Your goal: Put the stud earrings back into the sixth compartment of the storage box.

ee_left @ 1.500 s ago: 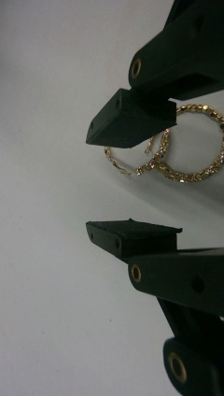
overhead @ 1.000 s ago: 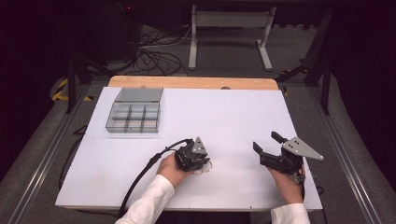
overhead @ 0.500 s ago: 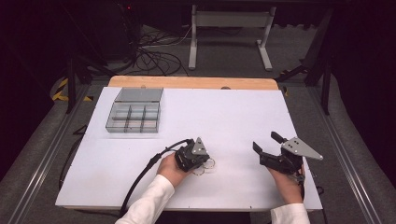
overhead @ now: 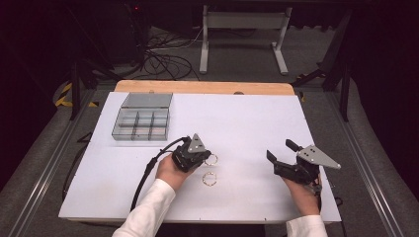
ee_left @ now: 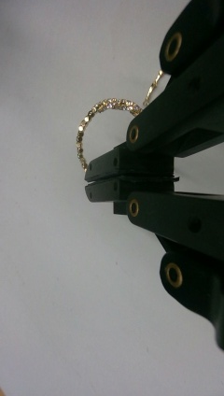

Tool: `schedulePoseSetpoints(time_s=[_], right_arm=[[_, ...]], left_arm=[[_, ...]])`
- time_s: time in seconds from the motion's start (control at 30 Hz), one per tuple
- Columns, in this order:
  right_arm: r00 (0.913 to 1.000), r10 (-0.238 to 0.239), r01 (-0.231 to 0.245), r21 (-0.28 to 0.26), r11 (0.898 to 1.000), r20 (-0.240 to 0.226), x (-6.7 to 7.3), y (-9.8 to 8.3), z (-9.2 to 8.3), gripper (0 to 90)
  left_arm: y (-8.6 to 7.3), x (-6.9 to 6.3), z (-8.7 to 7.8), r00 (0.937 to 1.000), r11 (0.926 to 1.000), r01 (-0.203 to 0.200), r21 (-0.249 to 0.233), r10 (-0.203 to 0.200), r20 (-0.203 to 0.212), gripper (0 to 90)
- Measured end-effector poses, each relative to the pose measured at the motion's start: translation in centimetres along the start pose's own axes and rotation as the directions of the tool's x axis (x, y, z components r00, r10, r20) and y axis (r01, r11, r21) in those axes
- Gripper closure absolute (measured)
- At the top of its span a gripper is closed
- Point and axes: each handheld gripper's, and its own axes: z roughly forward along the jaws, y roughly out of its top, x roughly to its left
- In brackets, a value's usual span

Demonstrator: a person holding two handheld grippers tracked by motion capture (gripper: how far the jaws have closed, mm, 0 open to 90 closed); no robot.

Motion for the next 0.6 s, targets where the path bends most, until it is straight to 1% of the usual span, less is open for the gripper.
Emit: schedulePoseSetpoints(time_s=[0.1, 0.17, 0.2, 0.23, 0.3, 0.4, 0.43, 0.47, 0.5, 0.53, 0.57, 0.6], right_arm=[[1.0, 0.001, -0.001, 0.0, 1.0, 0.0, 0.0, 0.0, 0.0, 20.3], [1.0, 0.0, 0.0, 0.001, 1.0, 0.0, 0.0, 0.0, 0.0, 20.4], [1.0, -0.001, 0.001, 0.0, 1.0, -0.002, 0.0, 0.0, 0.0, 20.3], [1.0, -0.001, 0.001, 0.0, 1.0, -0.002, 0.0, 0.0, 0.0, 20.3], [1.0, 0.001, -0.001, 0.001, 1.0, -0.001, 0.0, 0.0, 0.0, 20.3], [1.0, 0.0, 0.0, 0.0, 1.0, -0.003, 0.1, 0.0, 0.0, 20.4], [1.0, 0.002, -0.002, 0.0, 1.0, -0.001, 0.1, 0.0, 0.1, 20.3], [1.0, 0.001, -0.001, 0.001, 1.0, -0.001, 0.1, 0.0, 0.1, 20.3], [1.0, 0.002, -0.002, 0.001, 1.0, -0.001, 0.1, 0.0, 0.1, 20.4], [1.0, 0.002, -0.002, 0.001, 1.0, -0.001, 0.1, 0.0, 0.1, 20.3], [1.0, 0.002, -0.002, 0.001, 1.0, -0.001, 0.1, 0.0, 0.1, 20.3], [1.0, 0.002, -0.002, 0.001, 1.0, -0.001, 0.1, 0.0, 0.1, 20.3]], left_arm=[[-0.1, 0.6, -0.6, 0.9996, 0.9999, 0.011, -0.013, -0.012, -0.025, 89.0], [-0.2, 1.2, -1.2, 0.9981, 0.9995, 0.019, -0.027, -0.02, -0.058, 89.0], [-0.3, 1.4, -1.4, 0.9974, 0.9994, 0.022, -0.028, -0.024, -0.067, 89.0], [-0.3, 1.4, -1.4, 0.9974, 0.9994, 0.022, -0.028, -0.024, -0.067, 89.0], [-0.4, 1.8, -1.8, 0.996, 0.999, 0.028, -0.034, -0.031, -0.084, 89.0], [-0.6, 2.4, -2.5, 0.9928, 0.9984, 0.035, -0.045, -0.04, -0.113, 89.0], [-0.7, 2.9, -2.9, 0.9911, 0.9976, 0.046, -0.051, -0.052, -0.122, 89.0], [-0.7, 2.9, -2.9, 0.9911, 0.9976, 0.046, -0.051, -0.052, -0.122, 89.0], [-0.8, 3.3, -3.2, 0.9884, 0.9966, 0.055, -0.061, -0.063, -0.138, 89.0], [-0.8, 3.5, -3.4, 0.9871, 0.9965, 0.056, -0.062, -0.065, -0.146, 89.0], [-0.8, 3.5, -3.4, 0.9871, 0.9965, 0.056, -0.062, -0.065, -0.146, 89.0], [-0.8, 3.6, -3.6, 0.9859, 0.9959, 0.061, -0.067, -0.071, -0.152, 89.0]])
